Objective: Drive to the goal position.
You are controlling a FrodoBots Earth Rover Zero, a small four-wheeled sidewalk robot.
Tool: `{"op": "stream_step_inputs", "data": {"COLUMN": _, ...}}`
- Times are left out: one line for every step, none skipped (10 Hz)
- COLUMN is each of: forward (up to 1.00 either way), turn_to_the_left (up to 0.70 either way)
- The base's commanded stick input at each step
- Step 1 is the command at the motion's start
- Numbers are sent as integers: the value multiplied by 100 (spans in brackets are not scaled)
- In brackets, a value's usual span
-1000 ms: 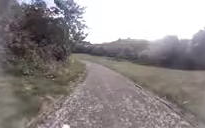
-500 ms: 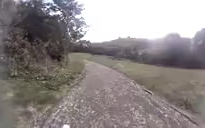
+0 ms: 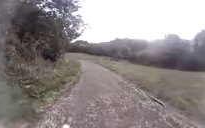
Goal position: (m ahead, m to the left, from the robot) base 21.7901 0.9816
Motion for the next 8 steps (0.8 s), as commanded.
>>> {"op": "stream_step_inputs", "data": {"forward": 100, "turn_to_the_left": 0}}
{"op": "stream_step_inputs", "data": {"forward": 100, "turn_to_the_left": 0}}
{"op": "stream_step_inputs", "data": {"forward": 100, "turn_to_the_left": 0}}
{"op": "stream_step_inputs", "data": {"forward": 100, "turn_to_the_left": 0}}
{"op": "stream_step_inputs", "data": {"forward": 100, "turn_to_the_left": 0}}
{"op": "stream_step_inputs", "data": {"forward": 100, "turn_to_the_left": 5}}
{"op": "stream_step_inputs", "data": {"forward": 100, "turn_to_the_left": 15}}
{"op": "stream_step_inputs", "data": {"forward": 100, "turn_to_the_left": 22}}
